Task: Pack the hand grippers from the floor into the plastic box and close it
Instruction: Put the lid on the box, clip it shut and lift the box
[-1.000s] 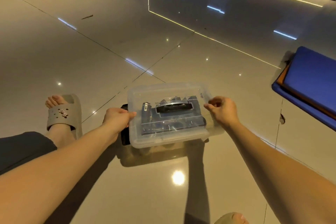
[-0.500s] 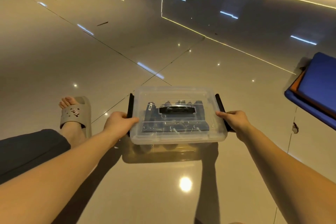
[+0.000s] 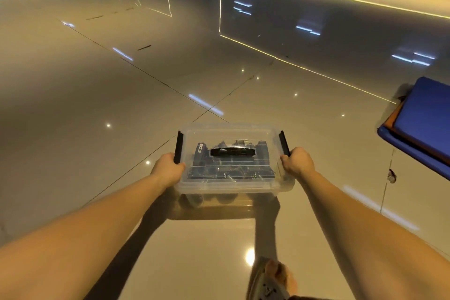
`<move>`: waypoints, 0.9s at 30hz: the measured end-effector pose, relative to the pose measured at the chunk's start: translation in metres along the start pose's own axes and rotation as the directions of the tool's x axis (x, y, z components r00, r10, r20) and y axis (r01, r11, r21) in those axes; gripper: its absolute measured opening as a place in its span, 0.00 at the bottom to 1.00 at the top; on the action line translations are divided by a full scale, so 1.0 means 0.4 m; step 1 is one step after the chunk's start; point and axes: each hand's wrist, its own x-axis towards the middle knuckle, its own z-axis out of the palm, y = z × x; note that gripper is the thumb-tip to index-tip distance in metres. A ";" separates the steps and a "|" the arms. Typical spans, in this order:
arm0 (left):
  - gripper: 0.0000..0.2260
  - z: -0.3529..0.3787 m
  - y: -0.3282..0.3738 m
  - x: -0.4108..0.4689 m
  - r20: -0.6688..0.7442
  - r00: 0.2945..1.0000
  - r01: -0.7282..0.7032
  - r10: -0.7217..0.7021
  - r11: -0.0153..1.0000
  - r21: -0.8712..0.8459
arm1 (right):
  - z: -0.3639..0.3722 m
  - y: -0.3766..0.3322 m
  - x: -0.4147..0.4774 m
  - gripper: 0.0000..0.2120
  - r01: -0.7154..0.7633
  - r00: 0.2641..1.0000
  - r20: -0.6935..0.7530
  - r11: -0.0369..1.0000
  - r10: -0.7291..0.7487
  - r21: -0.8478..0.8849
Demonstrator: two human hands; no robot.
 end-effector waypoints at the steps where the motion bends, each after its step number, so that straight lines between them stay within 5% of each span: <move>1: 0.18 -0.001 -0.003 0.007 0.006 1.000 -0.005 0.005 1.000 -0.030 | 0.006 -0.001 0.002 0.12 -0.012 1.000 -0.015 1.000 0.012 0.021; 6: 0.22 -0.045 -0.019 -0.002 0.014 0.999 0.033 -0.032 0.991 -0.130 | 0.036 -0.030 -0.002 0.14 -0.034 0.999 -0.007 0.985 0.036 0.171; 11: 0.27 -0.188 -0.133 -0.081 -0.084 0.987 0.118 -0.139 0.970 -0.212 | 0.114 -0.194 -0.028 0.17 0.114 0.987 0.079 0.961 -0.138 0.251; 18: 0.20 -0.492 -0.336 -0.294 -0.321 0.897 0.148 -0.304 0.891 -0.429 | 0.263 -0.619 -0.205 0.16 0.408 0.837 0.313 0.893 -0.449 0.189; 22: 0.08 -0.666 -0.451 -0.418 -0.423 0.764 0.169 -0.487 0.784 -0.597 | 0.353 -0.881 -0.400 0.14 0.528 0.736 0.370 0.823 -0.567 0.210; 27: 0.12 -0.792 -0.597 -0.519 -0.488 0.514 0.142 -0.706 0.630 -0.763 | 0.574 -1.101 -0.585 0.20 0.580 0.592 0.424 0.727 -0.686 0.366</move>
